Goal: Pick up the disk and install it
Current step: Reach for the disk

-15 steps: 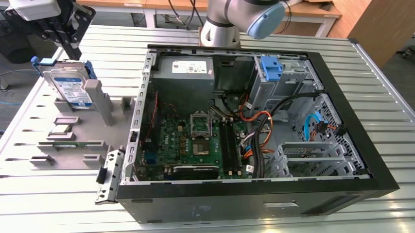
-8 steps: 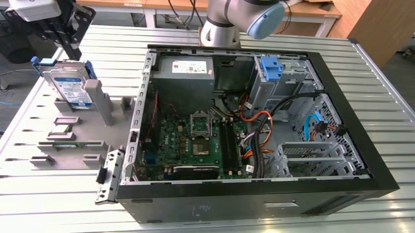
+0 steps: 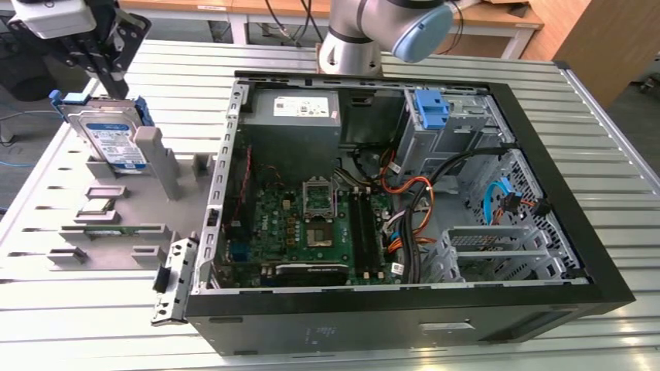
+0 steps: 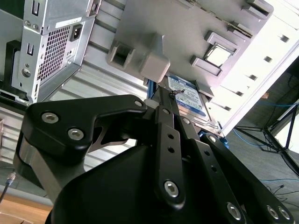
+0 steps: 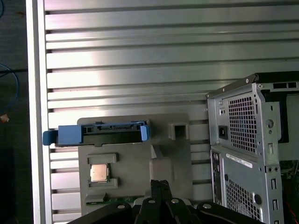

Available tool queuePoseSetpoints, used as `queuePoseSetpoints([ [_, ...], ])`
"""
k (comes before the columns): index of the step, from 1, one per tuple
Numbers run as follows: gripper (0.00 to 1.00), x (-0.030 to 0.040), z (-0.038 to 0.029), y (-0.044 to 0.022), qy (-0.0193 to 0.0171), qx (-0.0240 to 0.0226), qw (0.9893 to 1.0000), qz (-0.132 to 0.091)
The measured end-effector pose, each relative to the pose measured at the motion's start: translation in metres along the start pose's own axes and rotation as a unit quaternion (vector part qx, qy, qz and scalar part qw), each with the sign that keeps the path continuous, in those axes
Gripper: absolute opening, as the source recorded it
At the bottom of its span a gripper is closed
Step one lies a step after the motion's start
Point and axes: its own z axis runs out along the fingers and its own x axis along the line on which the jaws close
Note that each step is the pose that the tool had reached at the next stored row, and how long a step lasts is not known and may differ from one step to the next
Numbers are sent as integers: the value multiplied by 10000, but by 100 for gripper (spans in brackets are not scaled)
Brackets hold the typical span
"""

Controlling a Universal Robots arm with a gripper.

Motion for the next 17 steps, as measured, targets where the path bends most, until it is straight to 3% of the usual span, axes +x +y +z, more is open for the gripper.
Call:
queuePoseSetpoints([
  [17, 11, 27, 28, -3, 0, 0, 10000, 0],
])
